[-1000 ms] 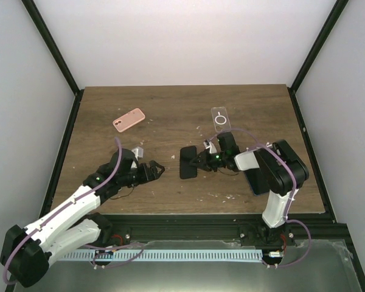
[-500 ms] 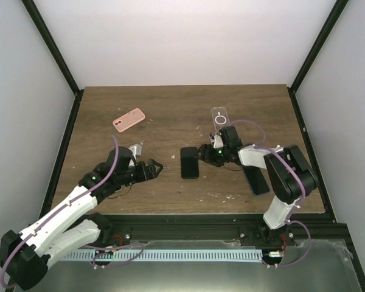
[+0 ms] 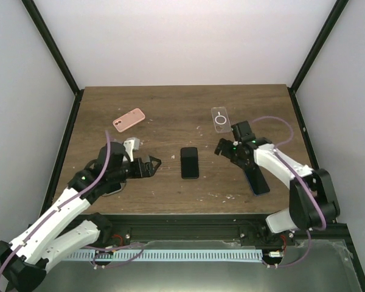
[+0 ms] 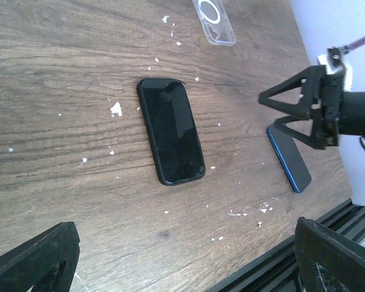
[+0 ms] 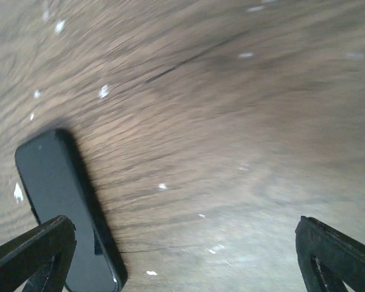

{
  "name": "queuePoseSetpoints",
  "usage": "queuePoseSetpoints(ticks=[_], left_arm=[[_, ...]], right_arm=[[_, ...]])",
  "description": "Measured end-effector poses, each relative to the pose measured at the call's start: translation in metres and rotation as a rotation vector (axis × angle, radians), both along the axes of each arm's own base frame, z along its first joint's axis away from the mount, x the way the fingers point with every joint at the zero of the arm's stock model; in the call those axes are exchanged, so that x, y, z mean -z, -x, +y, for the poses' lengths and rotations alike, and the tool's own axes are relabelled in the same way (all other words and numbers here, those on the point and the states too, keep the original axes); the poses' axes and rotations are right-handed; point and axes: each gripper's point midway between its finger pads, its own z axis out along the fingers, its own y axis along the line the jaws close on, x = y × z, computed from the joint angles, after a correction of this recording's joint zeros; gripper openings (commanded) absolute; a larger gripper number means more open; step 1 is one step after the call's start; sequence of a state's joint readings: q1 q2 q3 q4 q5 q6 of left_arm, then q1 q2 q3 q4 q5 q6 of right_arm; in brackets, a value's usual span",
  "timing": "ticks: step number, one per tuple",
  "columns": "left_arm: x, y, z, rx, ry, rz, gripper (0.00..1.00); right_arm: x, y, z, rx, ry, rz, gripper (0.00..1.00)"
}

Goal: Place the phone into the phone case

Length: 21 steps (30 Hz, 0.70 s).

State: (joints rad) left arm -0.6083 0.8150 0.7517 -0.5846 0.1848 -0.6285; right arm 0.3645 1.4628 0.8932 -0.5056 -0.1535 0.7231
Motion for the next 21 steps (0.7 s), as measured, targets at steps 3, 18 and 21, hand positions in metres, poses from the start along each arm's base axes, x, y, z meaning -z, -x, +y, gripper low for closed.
queuePoseSetpoints(ticks=[3,18,21], left_arm=[[-0.003,0.003,0.002,0.014,-0.009,-0.021,0.98],[-0.011,0.01,0.006,0.08,-0.062,-0.09,0.98],[-0.018,0.013,0.008,0.087,-0.052,-0.127,0.98]], right_arm=[[-0.014,0.01,-0.032,0.164,0.012,-0.007,1.0],[0.01,0.064,-0.168,0.701,0.102,0.018,0.98],[0.021,0.066,-0.177,0.707,0.115,0.043,0.98]])
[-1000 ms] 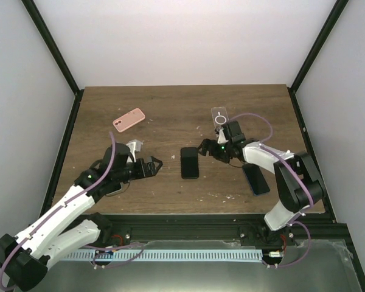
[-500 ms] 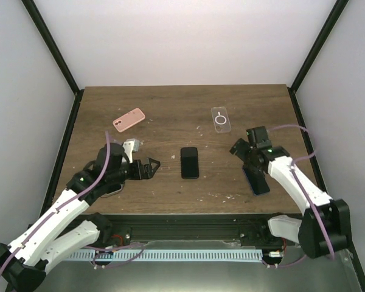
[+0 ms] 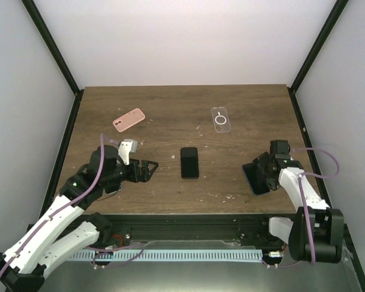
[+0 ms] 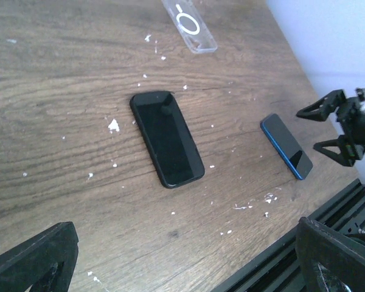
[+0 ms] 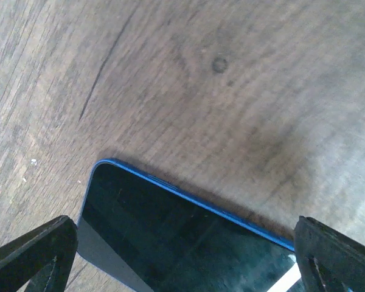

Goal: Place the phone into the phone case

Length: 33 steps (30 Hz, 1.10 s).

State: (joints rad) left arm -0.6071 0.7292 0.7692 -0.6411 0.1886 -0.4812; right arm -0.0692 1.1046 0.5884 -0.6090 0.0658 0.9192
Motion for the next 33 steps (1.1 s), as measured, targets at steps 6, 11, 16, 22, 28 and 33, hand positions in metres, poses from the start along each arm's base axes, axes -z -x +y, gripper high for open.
queuePoseSetpoints(ticks=[6,11,16,22,28,33], left_arm=[[-0.007,0.004,0.003,0.01,0.014,-0.046,0.99],[-0.006,0.004,0.003,0.012,0.011,-0.05,0.99],[-0.005,0.004,0.003,0.016,0.007,-0.053,0.99],[-0.002,0.004,0.003,0.018,0.001,-0.05,0.99],[-0.002,0.004,0.003,0.019,0.0,-0.054,0.99],[-0.002,0.004,0.003,0.019,-0.001,-0.054,0.99]], right_arm=[[0.018,-0.017,0.004,-0.098,-0.003,0.024,0.98],[0.028,-0.034,0.01,-0.166,-0.014,0.029,0.97],[0.024,-0.055,0.023,-0.254,-0.06,-0.053,0.94],[0.02,-0.064,0.043,-0.347,-0.132,-0.118,0.93],[0.019,-0.067,0.057,-0.466,-0.142,-0.151,0.81],[0.024,-0.085,0.055,-0.531,-0.094,-0.136,0.46]])
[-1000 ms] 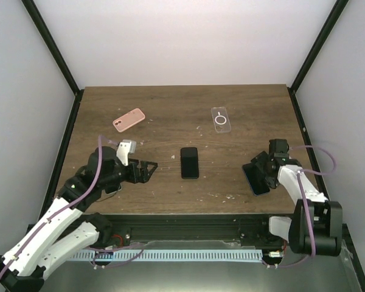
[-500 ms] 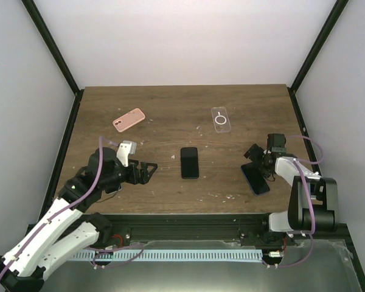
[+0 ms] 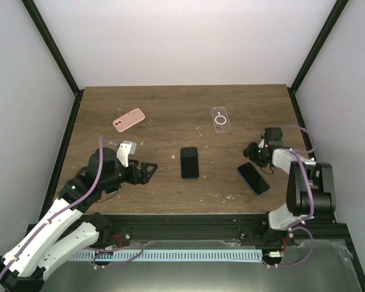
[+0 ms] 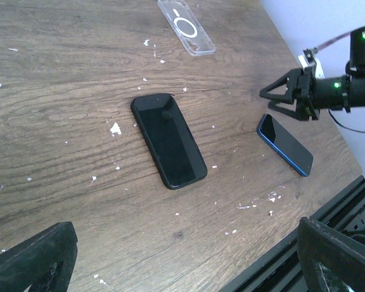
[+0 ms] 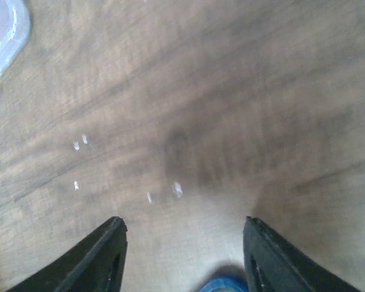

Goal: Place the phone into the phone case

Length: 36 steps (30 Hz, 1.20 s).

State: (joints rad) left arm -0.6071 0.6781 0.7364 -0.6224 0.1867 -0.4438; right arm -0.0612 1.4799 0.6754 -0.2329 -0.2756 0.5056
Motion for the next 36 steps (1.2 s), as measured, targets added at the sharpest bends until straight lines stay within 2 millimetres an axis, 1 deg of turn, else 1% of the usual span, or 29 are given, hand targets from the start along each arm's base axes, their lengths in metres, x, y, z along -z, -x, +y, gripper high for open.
queuePoseSetpoints(ticks=[2,4,7,8,10,12,15,17,19,23,26,31,36], left_arm=[[0.0,0.0,0.0,0.0,0.0,-0.001,0.99],[0.002,0.0,0.0,0.001,-0.001,0.0,0.99],[0.004,0.0,0.0,0.002,-0.005,0.003,0.99],[0.005,0.0,0.0,0.002,-0.007,0.004,0.99],[0.006,-0.001,0.0,0.001,-0.012,0.006,1.0],[0.006,-0.001,0.0,0.0,-0.013,0.006,1.0],[0.006,-0.002,0.0,-0.003,-0.014,0.003,1.0],[0.006,-0.002,0.001,-0.006,-0.015,0.001,1.0],[0.006,-0.002,0.001,-0.009,-0.017,0.0,1.0],[0.006,-0.003,0.002,-0.014,-0.019,-0.002,1.0],[0.006,-0.003,0.003,-0.017,-0.021,-0.003,1.0],[0.006,-0.004,0.003,-0.018,-0.022,-0.003,1.0],[0.006,-0.004,0.003,-0.02,-0.022,-0.004,1.0]], right_arm=[[-0.001,-0.016,-0.002,-0.015,0.032,-0.009,0.38],[-0.005,-0.037,-0.004,-0.027,0.066,-0.029,0.31],[-0.013,-0.07,-0.004,-0.051,0.105,-0.073,0.27],[-0.017,-0.084,-0.002,-0.064,0.115,-0.096,0.26],[-0.022,-0.103,0.002,-0.095,0.129,-0.131,0.24],[-0.027,-0.119,0.008,-0.126,0.137,-0.165,0.22],[-0.029,-0.14,0.018,-0.169,0.14,-0.195,0.21],[-0.027,-0.151,0.024,-0.193,0.136,-0.205,0.22],[-0.024,-0.161,0.032,-0.216,0.131,-0.214,0.26],[-0.017,-0.178,0.043,-0.253,0.135,-0.223,0.28],[-0.015,-0.186,0.049,-0.273,0.127,-0.228,0.28],[-0.013,-0.201,0.052,-0.29,0.132,-0.229,0.28],[-0.005,-0.202,0.056,-0.311,0.126,-0.206,0.28]])
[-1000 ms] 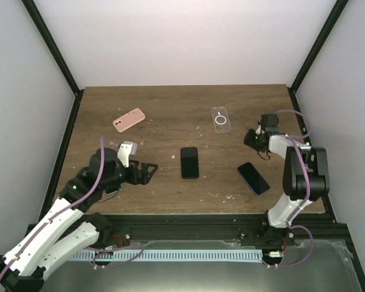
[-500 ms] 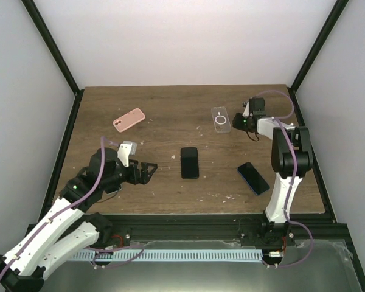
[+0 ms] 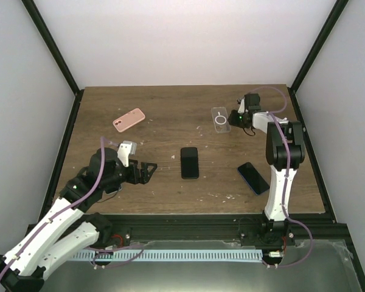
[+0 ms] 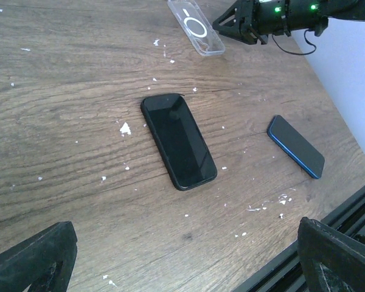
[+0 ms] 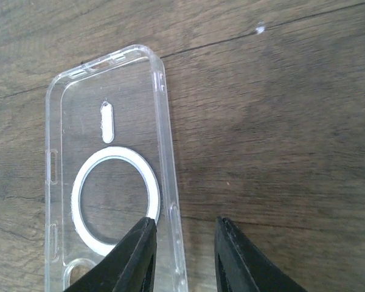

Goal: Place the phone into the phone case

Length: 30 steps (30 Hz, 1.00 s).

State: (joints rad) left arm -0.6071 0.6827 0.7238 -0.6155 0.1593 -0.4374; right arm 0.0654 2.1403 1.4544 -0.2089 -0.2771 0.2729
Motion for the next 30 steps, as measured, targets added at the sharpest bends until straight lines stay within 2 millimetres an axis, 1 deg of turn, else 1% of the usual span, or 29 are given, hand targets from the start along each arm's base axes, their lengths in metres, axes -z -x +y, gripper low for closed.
queuePoseSetpoints(ticks=[3,6,12,15,17,20,26,29,30], left_arm=[[0.0,0.0,0.0,0.0,0.0,0.0,1.0],[0.0,0.0,0.0,-0.001,0.0,0.0,1.0],[-0.001,0.0,0.0,-0.001,0.003,-0.005,0.99],[-0.001,0.0,0.0,-0.001,0.002,-0.004,0.99],[-0.001,0.0,0.0,-0.001,0.002,-0.005,0.99],[-0.001,0.0,0.001,-0.002,0.002,-0.004,0.99],[-0.001,0.0,0.001,-0.006,0.0,-0.006,0.99],[-0.001,-0.001,0.001,-0.008,0.0,-0.007,0.99],[-0.001,-0.001,0.001,-0.008,0.0,-0.007,0.99]], right_arm=[[0.008,-0.003,0.005,-0.017,0.003,0.015,0.28],[0.008,-0.008,0.011,-0.029,0.026,0.015,0.26],[0.011,-0.01,0.015,-0.03,0.135,0.031,0.08],[0.012,-0.008,0.014,-0.023,0.181,0.034,0.02],[0.012,-0.004,0.015,-0.021,0.2,0.035,0.01],[0.012,0.013,0.016,-0.022,0.217,0.055,0.01],[0.009,0.061,0.029,-0.043,0.228,0.118,0.01],[0.004,0.092,0.039,-0.057,0.226,0.141,0.01],[0.003,0.106,0.042,-0.063,0.227,0.15,0.01]])
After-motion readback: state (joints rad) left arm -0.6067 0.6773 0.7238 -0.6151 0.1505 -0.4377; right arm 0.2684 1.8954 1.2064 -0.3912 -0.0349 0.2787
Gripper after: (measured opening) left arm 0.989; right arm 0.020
